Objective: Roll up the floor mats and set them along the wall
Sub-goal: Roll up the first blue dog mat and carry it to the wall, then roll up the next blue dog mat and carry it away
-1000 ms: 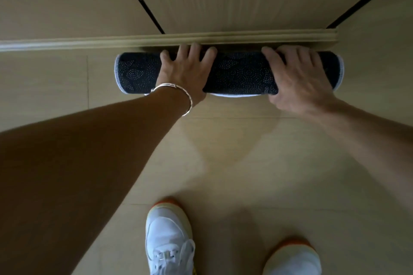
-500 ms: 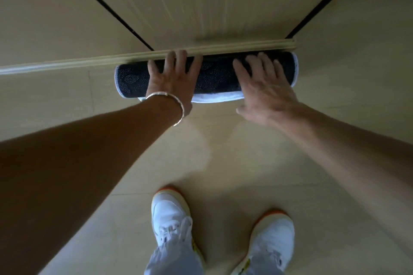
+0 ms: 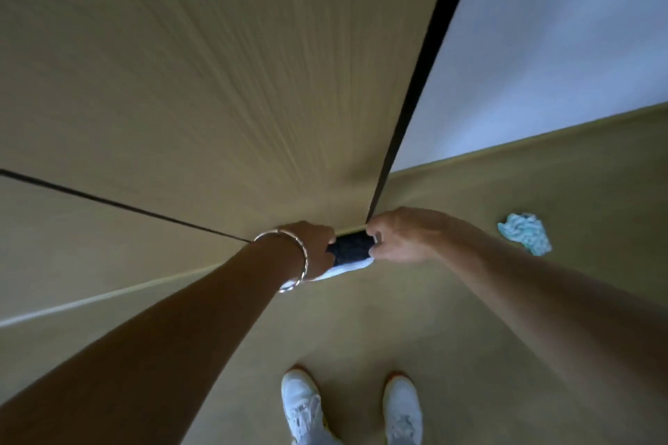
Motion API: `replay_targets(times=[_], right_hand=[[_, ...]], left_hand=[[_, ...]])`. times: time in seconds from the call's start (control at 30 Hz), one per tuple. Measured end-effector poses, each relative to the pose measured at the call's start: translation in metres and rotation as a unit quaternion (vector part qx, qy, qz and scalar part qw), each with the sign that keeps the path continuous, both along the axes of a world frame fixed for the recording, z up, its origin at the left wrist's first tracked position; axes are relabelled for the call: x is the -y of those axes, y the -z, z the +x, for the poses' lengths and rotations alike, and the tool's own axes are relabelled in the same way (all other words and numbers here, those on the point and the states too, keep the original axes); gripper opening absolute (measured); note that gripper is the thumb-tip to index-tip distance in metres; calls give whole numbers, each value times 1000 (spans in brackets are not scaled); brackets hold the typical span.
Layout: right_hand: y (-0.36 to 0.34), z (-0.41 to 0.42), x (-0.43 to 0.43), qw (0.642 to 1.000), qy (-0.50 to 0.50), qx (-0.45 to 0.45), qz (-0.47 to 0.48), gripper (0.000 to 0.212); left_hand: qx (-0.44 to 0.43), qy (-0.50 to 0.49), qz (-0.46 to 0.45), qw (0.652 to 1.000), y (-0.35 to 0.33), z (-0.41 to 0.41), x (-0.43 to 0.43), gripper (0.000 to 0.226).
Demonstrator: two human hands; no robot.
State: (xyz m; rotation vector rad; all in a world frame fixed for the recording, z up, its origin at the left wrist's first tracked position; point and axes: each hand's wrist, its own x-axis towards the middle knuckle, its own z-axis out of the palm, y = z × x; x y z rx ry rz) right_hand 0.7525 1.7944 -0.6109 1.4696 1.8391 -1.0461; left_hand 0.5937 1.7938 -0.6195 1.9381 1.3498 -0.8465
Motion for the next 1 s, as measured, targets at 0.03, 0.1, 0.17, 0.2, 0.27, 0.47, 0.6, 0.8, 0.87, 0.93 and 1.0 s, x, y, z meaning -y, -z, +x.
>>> replay_targets(times=[0.03, 0.1, 0.17, 0.2, 0.27, 0.47, 0.6, 0.8, 0.87, 0.93, 1.0], right_hand=[[-42, 9, -3, 1000, -15, 10, -4, 39], [-131, 23, -4, 999, -41, 32, -1, 44], [-217, 34, -1, 997, -56, 38, 20, 50], [-254, 41, 0, 997, -67, 33, 35, 52], [-320, 53, 5, 994, -78, 21, 73, 55], [-483, 78, 10, 975, -108, 30, 190, 57], [-548, 78, 16, 964, -108, 35, 240, 53], [-575, 32, 33, 953, -172, 16, 247, 54], [-570, 12, 39, 950, -197, 9, 241, 55], [-563, -8, 46, 949, -218, -3, 229, 55], [-556, -27, 53, 945, -243, -11, 220, 56]], left_hand=[[3, -1, 12, 1000, -43, 8, -5, 41], [19, -3, 36, 999, -132, 26, -5, 42], [44, 4, 58, 997, -216, 42, -1, 42], [56, 12, 71, 996, -250, 49, 0, 43], [62, 25, 84, 994, -311, 60, 6, 44], [50, 12, 164, 985, -454, 71, 22, 44], [25, 11, 220, 975, -518, 55, 36, 41], [-5, -42, 291, 956, -562, 6, 58, 39], [-6, -76, 302, 950, -563, -13, 71, 38], [16, -121, 302, 945, -559, -30, 91, 36], [32, -156, 297, 942, -551, -43, 117, 35]])
